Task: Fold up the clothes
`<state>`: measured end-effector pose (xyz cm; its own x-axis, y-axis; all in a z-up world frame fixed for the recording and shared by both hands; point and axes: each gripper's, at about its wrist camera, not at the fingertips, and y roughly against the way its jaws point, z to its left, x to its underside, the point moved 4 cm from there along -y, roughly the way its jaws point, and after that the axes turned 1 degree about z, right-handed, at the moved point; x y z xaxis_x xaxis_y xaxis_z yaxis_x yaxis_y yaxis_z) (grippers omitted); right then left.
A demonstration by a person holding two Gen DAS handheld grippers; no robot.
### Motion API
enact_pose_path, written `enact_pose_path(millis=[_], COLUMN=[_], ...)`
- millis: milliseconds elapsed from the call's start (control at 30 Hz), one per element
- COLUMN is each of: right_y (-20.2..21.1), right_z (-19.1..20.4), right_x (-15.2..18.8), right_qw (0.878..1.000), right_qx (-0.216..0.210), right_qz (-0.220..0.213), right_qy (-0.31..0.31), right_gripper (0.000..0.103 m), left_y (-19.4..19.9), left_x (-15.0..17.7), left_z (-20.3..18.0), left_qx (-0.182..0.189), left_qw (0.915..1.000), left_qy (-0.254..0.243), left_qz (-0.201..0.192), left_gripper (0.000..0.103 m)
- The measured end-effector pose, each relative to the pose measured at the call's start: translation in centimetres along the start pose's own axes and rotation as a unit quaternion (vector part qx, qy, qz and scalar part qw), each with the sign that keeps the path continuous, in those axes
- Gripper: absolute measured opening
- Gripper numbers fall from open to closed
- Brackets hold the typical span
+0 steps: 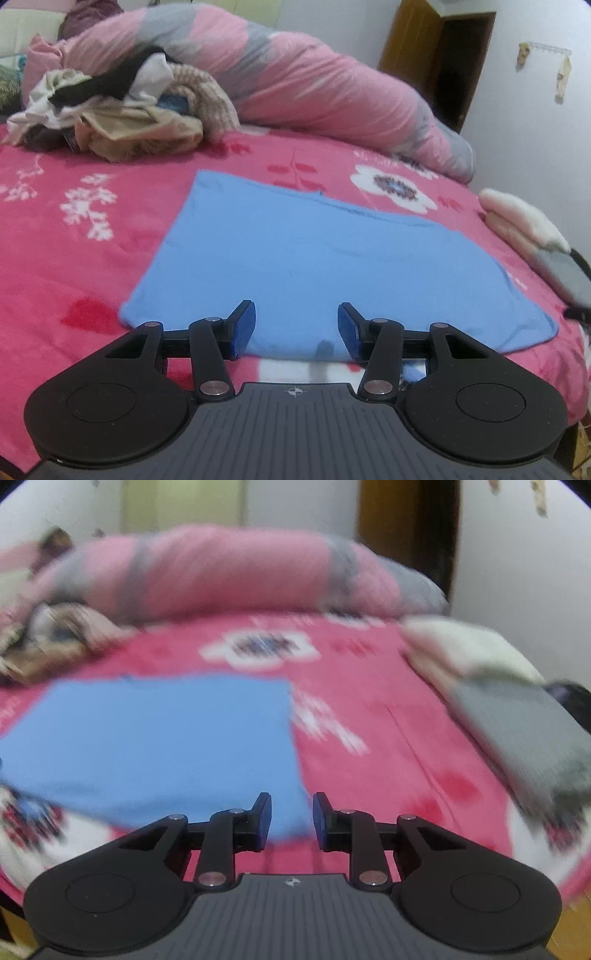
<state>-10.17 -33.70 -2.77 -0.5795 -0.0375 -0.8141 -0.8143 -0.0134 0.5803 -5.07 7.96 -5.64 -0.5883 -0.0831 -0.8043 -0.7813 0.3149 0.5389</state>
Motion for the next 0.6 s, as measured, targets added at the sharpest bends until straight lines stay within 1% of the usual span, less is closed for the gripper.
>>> enact_pose_path(millis=[33,67,167,200,233,267,300,367,400,500,533,600], right_y=[-0.6,-1.6,-5.3,-6.5,-7.2,-7.5,-7.4,-6.3,-5.8,-4.6,-4.3,-3.9], right_z=[0.6,0.9,0.7,0.1,-1.2,-2.7,-4.1,-6.6,-7.5,-7.4,-7.0,-5.5], right_x=[-0.9,-1.4,-1.4,-1.1,-0.2,0.7,1.4,2.5,2.6,1.5,0.9,-0.5], right_qw=[1.0,1.0,0.999,0.999,0.998,0.996,0.993,0.981,0.976,0.982,0.984,0.986], right_qx=[-0.01,-0.018,-0.034,-0.032,-0.022,-0.012,-0.014,-0.039,-0.041,-0.012,-0.011,-0.027], right_qz=[-0.009,-0.009,0.012,0.025,0.038,0.045,0.048,0.045,0.044,0.03,0.022,0.005], right_qy=[0.006,0.006,-0.016,-0.031,-0.055,-0.079,-0.11,-0.186,-0.208,-0.187,-0.177,-0.163], right_gripper=[0.026,0.025,0.025,0.025,0.024,0.019,0.02,0.019,0.019,0.02,0.02,0.02], left_y=[0.1,0.2,0.0,0.0,-0.1,-0.2,-0.2,-0.2,-0.1,0.3,0.5,0.6], left_x=[-0.1,-0.2,-0.1,-0.1,0.0,0.0,0.0,0.0,0.0,-0.3,-0.4,-0.6], left_z=[0.0,0.1,0.5,0.7,0.8,1.0,1.1,1.7,1.9,2.1,1.9,1.3], left_qx=[-0.001,-0.003,-0.008,-0.01,-0.011,-0.013,-0.015,-0.016,-0.016,-0.017,-0.016,-0.008], left_qw=[1.0,1.0,1.0,0.9999,0.9999,0.9999,0.9999,0.9998,0.9998,0.9998,0.9998,0.9998], left_qy=[-0.001,-0.001,0.002,0.004,0.005,0.006,0.008,0.012,0.013,0.011,0.007,-0.004], left_qz=[-0.004,-0.006,-0.005,-0.004,-0.004,-0.003,-0.002,-0.001,-0.001,-0.008,-0.012,-0.017], left_gripper=[0.049,0.05,0.049,0.049,0.049,0.049,0.049,0.049,0.049,0.049,0.049,0.049])
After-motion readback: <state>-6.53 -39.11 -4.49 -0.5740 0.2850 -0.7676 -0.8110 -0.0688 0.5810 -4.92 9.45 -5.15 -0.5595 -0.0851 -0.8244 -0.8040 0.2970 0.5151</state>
